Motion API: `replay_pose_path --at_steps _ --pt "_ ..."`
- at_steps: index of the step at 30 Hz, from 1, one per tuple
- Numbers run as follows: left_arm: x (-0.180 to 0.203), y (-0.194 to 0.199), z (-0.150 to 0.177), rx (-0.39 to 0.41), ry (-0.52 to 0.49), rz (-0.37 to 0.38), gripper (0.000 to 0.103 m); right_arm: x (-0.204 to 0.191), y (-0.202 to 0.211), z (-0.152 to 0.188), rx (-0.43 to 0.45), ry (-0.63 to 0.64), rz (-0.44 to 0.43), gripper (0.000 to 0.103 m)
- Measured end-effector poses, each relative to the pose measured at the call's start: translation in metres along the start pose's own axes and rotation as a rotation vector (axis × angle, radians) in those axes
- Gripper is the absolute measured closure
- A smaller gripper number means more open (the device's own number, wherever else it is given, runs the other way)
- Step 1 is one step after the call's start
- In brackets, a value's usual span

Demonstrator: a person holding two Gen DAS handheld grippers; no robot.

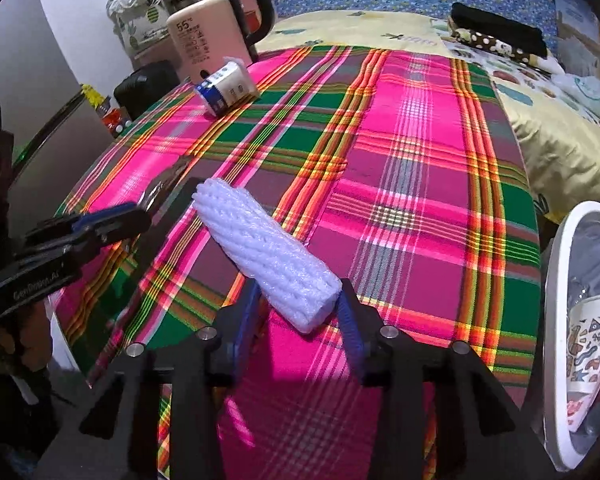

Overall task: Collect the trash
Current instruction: 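Lift the foam net and brown wrapper off the cloth with both tools, then carry the foam net and wrapper over the white bin with both tools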

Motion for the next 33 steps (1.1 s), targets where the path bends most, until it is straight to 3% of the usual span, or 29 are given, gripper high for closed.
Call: replay_pose_path --at_steps 16,33 --pt "0.03 0.01 0.002 0.016 -0.051 0.04 0.08 0.015 0.037 0.011 0.099 -0.094 0.086 0.073" --pt "0.132 -0.004 0.007 -0.01 -0.225 0.19 0.08 0.059 0.087 0.046 0.159 -0.23 0.239 0.073"
Point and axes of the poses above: each gripper's, at about its wrist camera, not at the fingertips, and y roughly against the way its jaws point, x to its right, z to its underside, the point moved 1 cm from there along -y, roughly the way its jaws point, and after that the axes turned 15 degrees about y, right-handed, at the moved point
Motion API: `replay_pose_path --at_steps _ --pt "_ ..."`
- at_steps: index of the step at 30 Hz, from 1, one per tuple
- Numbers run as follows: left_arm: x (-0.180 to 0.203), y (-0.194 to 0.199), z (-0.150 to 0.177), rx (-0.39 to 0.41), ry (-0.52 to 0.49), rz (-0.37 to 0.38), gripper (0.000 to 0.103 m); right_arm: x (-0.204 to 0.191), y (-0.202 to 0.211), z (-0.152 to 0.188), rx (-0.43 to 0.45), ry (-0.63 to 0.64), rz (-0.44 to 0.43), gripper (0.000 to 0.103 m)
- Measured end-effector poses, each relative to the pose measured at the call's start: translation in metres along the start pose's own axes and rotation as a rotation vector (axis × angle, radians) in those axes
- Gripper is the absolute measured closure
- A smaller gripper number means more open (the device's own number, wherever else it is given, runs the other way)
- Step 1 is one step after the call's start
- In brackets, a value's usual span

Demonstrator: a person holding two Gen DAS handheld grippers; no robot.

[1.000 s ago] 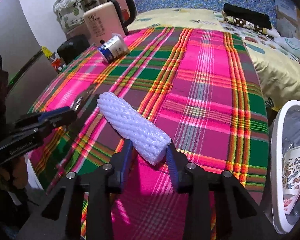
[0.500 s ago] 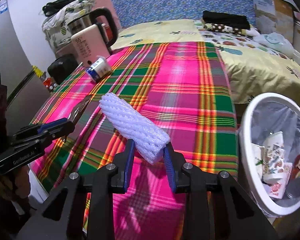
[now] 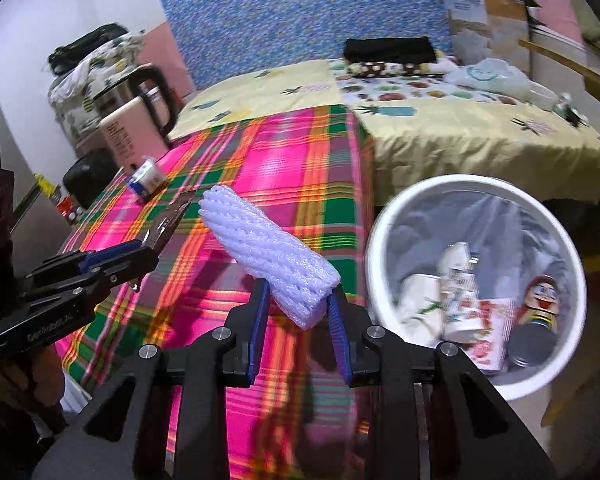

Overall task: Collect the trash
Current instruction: 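Carry the foam net and wrapper over the white bin with both tools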

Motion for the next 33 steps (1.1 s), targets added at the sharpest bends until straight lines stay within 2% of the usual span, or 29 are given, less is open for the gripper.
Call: replay_pose_path --at_steps 17,28,33 --pt "0.077 -0.044 -0.008 -0.064 -0.111 0.131 0.08 0.074 0.028 0.028 0.006 -0.18 0.182 0.073" --pt "0.107 -0.078 -0.004 -0.134 -0.152 0.179 0.08 0.101 0.023 0.035 -0.043 -0.226 0.279 0.073" --pt "0.115 -0.095 -0.001 -0.17 -0.165 0.188 0.08 0.11 0.021 0.036 -0.066 -0.234 0.295 0.073"
Point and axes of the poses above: each gripper's, at about its wrist camera, not at the fingertips, and y roughly against the way its jaws point, x to its right, z to its underside, the point moved 1 cm from there along -y, roughly the way its jaws point, and after that the axes turned 15 degrees about y, right-handed, at the moved point
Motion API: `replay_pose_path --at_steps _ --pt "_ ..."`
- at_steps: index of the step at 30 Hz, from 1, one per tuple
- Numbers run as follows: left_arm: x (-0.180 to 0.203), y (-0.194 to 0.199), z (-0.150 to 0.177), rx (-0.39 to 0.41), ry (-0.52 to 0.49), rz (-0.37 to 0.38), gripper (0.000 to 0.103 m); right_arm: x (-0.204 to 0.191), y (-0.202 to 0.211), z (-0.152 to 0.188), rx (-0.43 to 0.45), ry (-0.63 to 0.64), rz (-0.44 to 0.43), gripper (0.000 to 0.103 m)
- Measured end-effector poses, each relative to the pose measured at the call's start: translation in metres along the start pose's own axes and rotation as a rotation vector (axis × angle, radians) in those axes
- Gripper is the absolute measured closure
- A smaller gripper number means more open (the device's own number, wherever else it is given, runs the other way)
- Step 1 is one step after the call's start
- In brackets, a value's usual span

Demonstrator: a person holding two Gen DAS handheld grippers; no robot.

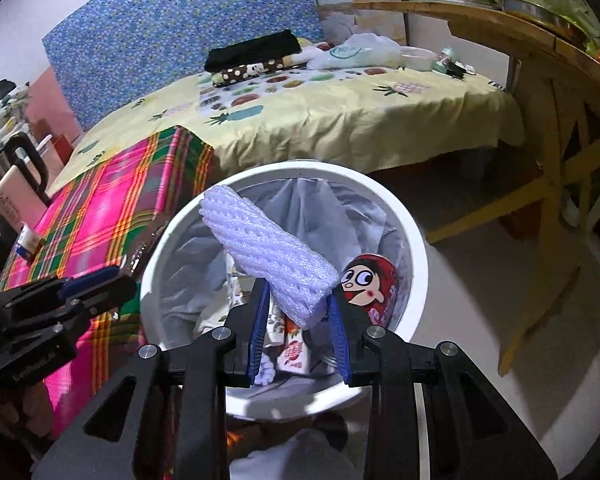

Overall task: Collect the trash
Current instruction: 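Carry the foam net and wrapper over the white bin with both tools, then open both tools to drop the wrapper and foam net into the bin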

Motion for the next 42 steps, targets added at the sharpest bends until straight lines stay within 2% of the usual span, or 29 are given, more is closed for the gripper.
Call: replay_pose_path --at_steps 6,7,9,21,35,37,39,42 --pt "0.005 -0.012 -0.001 -0.023 0.004 0.013 0.077 0.006 -0.003 0.0 -0.009 -0.008 0.006 0.068" --pt "0.005 -0.013 -0.001 -0.024 0.006 0.014 0.075 0.006 -0.003 0.0 -0.005 -0.006 0.007 0.068" --pt "0.005 -0.012 -0.001 -0.021 0.013 0.014 0.061 0.006 -0.002 0.0 0.005 0.0 0.004 0.067" --pt "-0.001 0.009 0.0 0.006 0.032 0.01 0.06 0.002 0.011 -0.005 0.049 0.023 -0.003 0.066" --pt "-0.015 0.049 0.007 0.07 0.07 -0.006 0.06 -0.021 0.031 -0.011 0.104 0.067 -0.029 0.064" --pt "-0.018 0.055 0.009 0.079 0.076 -0.013 0.06 -0.027 0.034 -0.011 0.111 0.078 -0.035 0.061" --pt "-0.022 0.061 0.011 0.088 0.082 -0.022 0.06 -0.033 0.037 -0.011 0.118 0.089 -0.042 0.051" --pt "-0.029 0.068 0.016 0.1 0.095 -0.038 0.06 -0.044 0.042 -0.01 0.134 0.107 -0.063 0.048"
Point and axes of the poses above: each gripper's, at about its wrist camera, not at the fingertips, and y roughly against the way its jaws point, x to its right, z to its underside, the point moved 1 cm from there along -y, roughly the way its jaws point, and after that the axes turned 15 degrees about y, right-handed, at the moved point
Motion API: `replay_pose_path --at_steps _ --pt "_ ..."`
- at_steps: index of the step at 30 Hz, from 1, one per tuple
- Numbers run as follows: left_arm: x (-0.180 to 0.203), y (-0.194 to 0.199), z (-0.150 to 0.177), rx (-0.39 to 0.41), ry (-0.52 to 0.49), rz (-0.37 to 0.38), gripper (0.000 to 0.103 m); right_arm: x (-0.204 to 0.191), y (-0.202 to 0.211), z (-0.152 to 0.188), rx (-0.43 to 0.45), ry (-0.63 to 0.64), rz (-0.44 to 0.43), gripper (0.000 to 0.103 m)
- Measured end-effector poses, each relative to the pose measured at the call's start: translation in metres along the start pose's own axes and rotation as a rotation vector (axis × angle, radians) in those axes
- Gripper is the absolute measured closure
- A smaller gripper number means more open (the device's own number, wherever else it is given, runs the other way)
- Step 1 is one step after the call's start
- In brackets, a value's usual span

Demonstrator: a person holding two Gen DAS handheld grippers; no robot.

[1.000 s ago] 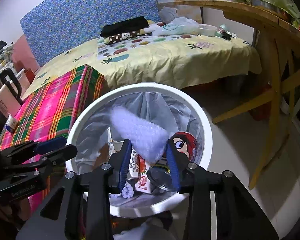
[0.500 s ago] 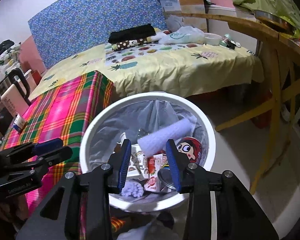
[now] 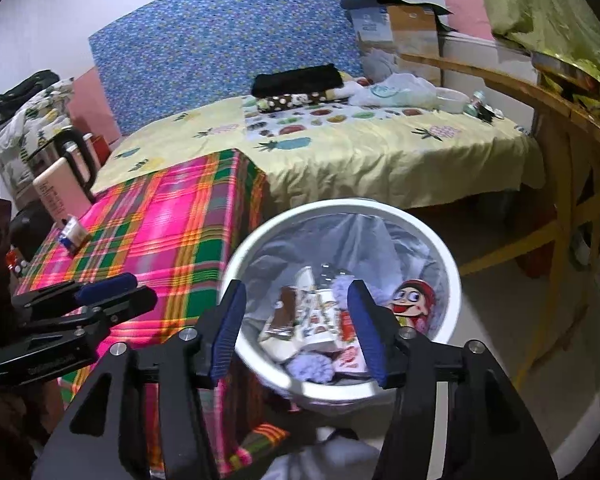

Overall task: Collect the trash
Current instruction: 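Open both tools to drop the wrapper and foam net into the bin, then move both tools back toward the yogurt cup on the cloth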

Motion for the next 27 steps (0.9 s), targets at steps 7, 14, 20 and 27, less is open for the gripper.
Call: replay_pose_path --at_steps 7,14,20,27 --pt "-0.027 0.019 0.009 0.021 0.045 -0.034 0.06 -0.026 0.003 -0.002 0.011 0.055 -0.05 0.048" --pt "-0.049 0.04 0.014 0.07 0.071 -0.081 0.06 -0.047 0.001 -0.003 0.005 0.093 -0.097 0.048" --pt "-0.071 0.053 0.016 0.1 0.105 -0.122 0.06 -0.062 -0.004 -0.006 0.012 0.106 -0.154 0.048" --pt "-0.102 0.067 0.017 0.132 0.152 -0.179 0.06 -0.088 -0.016 -0.009 0.0 0.151 -0.214 0.042"
Point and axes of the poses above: each gripper's, at about its wrist camera, not at the fingertips, and y roughly against the way its jaws point, x to its right, z to its underside, the point moved 1 cm from there along -y, roughly the way its jaws point, and after that the axes turned 15 degrees about y, right-handed, at the moved point
